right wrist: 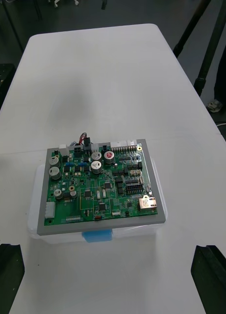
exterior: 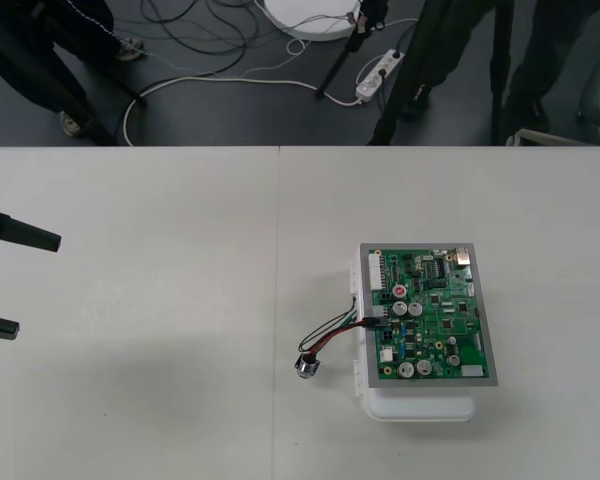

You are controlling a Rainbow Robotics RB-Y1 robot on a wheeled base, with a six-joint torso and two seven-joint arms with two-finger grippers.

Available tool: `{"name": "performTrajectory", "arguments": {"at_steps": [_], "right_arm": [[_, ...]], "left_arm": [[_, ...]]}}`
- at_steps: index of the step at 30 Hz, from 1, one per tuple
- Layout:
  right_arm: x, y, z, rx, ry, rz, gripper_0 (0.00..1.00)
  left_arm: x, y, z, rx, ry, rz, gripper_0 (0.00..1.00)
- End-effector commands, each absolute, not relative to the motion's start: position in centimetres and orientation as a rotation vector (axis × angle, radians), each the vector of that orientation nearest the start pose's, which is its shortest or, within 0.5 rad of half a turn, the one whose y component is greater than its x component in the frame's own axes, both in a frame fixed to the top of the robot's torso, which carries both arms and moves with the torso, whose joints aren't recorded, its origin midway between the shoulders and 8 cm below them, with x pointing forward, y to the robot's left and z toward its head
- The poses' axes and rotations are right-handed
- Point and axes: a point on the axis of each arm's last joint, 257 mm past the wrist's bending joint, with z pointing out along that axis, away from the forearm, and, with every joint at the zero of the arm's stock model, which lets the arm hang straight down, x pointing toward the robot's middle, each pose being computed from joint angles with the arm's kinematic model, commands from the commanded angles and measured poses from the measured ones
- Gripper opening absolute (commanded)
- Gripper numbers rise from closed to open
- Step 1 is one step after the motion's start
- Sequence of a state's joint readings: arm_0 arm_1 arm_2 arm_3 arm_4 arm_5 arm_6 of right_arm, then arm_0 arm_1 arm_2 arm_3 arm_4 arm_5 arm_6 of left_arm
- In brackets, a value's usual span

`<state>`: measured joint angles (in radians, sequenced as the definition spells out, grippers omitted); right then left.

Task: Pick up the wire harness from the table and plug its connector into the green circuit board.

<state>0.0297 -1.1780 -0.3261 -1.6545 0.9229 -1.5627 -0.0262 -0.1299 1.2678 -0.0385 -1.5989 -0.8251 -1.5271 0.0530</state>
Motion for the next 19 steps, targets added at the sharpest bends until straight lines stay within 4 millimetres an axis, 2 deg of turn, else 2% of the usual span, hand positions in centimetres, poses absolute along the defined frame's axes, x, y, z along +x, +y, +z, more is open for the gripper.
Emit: {"name": "performTrajectory", "arguments": {"at_steps": [1, 19], "right_arm": [[32.31, -31.42, -6.4, -1.588, 1.464, 0.566, 1.0], [32.31, -31.42, -6.4, -1.588, 1.464, 0.566, 1.0]], "left_arm": [[30.6, 27.81, -10.36, 1.683, 1.495, -0.831, 1.0], [30.6, 27.81, -10.36, 1.683, 1.495, -0.831, 1.0]]}}
